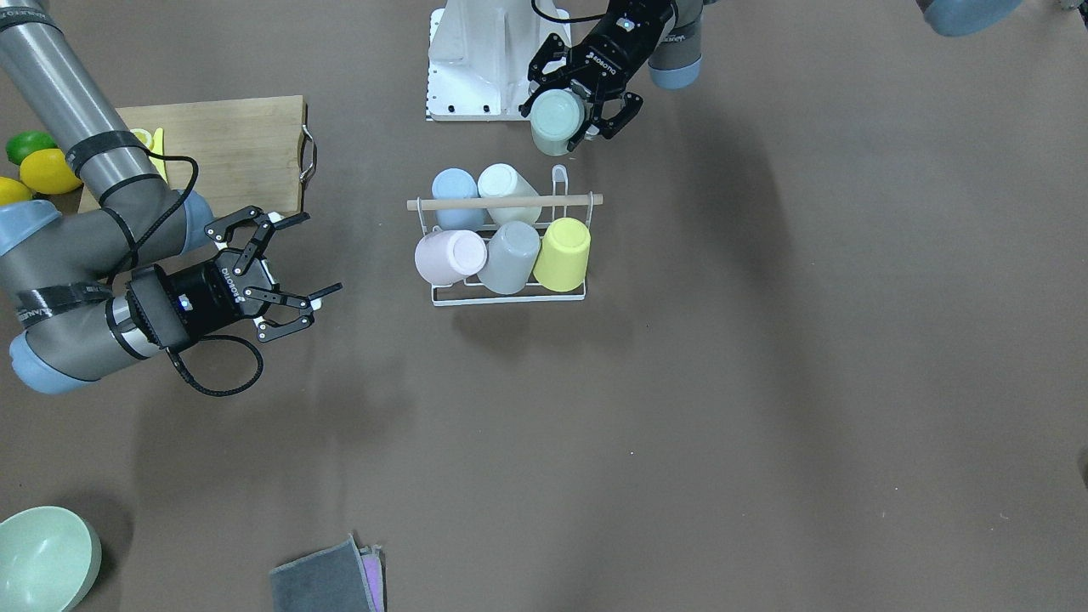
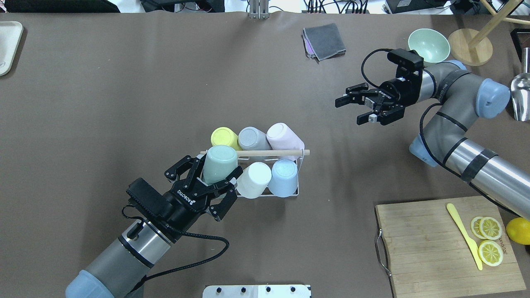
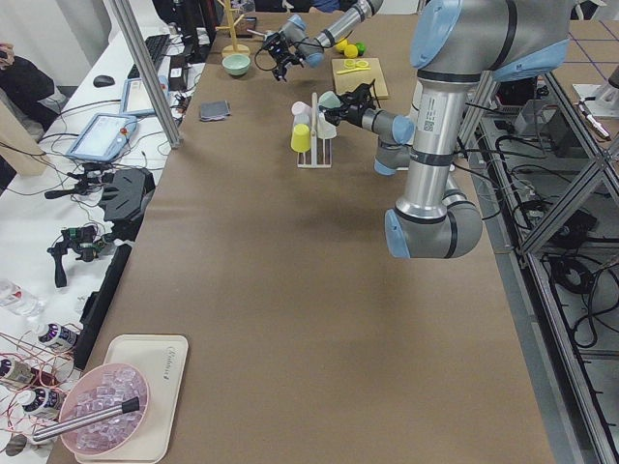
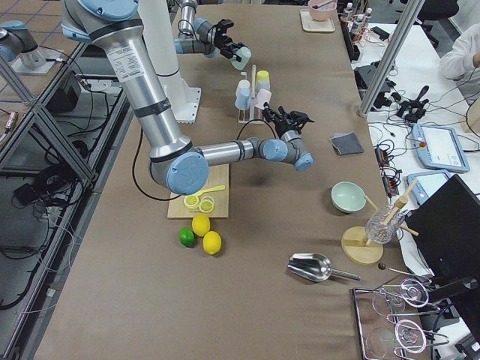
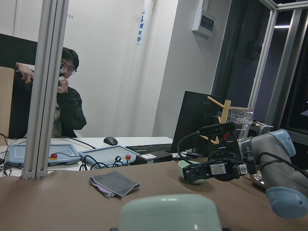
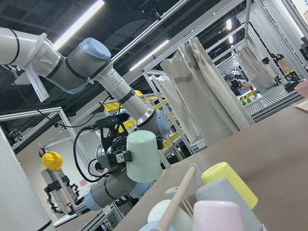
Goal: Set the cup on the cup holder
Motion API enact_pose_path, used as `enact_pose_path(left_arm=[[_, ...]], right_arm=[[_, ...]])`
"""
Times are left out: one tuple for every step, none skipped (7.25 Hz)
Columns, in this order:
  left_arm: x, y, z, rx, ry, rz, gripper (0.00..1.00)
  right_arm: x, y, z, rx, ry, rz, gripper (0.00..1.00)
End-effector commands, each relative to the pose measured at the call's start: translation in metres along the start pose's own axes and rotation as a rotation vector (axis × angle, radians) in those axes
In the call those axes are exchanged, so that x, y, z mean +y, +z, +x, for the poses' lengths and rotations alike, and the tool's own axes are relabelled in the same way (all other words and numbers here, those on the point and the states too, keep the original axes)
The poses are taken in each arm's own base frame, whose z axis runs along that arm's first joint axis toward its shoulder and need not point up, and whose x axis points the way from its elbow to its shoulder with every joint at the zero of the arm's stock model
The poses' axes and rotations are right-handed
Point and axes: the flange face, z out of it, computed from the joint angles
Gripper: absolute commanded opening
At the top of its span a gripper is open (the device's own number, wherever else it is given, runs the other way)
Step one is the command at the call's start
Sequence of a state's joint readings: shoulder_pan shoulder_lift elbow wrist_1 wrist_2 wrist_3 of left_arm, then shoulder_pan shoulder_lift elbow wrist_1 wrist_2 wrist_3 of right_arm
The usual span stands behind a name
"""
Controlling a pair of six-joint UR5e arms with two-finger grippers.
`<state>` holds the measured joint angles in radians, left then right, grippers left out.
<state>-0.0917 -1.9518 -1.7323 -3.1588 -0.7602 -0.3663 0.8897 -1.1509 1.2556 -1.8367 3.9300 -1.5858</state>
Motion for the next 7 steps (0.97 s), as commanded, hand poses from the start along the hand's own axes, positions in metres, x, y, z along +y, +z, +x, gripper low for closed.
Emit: enact_pose_path(left_arm=[[-0.008, 0.005, -0.011, -0.014, 0.057, 0.026, 0.00], [-0.007, 0.005, -0.011, -0.017, 0.077, 0.027, 0.00], [-0.006, 0.005, -0.011, -0.018, 0.100, 0.025, 0.00], [0.001, 0.006, -0.013, -0.022, 0.115, 0.015, 0.00], [0.006, 0.007, -0.012, -0.023, 0.121, 0.008, 0.00], [0.015, 0.011, -0.011, -0.024, 0.129, -0.001, 0.00], [0.017, 0.012, -0.010, -0.022, 0.132, -0.004, 0.00]], right_arm=[[-0.017, -0.022, -0.024, 0.060, 0.167, -0.042, 0.90], [-0.032, -0.023, -0.037, 0.105, 0.298, -0.070, 0.90], [-0.045, -0.028, -0.048, 0.171, 0.432, -0.116, 0.90], [-0.058, -0.037, -0.061, 0.245, 0.570, -0.172, 0.90], [-0.061, -0.050, -0.072, 0.314, 0.706, -0.198, 0.90], [-0.050, -0.063, -0.077, 0.369, 0.831, -0.219, 0.90], [-0.039, -0.081, -0.083, 0.434, 0.939, -0.236, 0.90]])
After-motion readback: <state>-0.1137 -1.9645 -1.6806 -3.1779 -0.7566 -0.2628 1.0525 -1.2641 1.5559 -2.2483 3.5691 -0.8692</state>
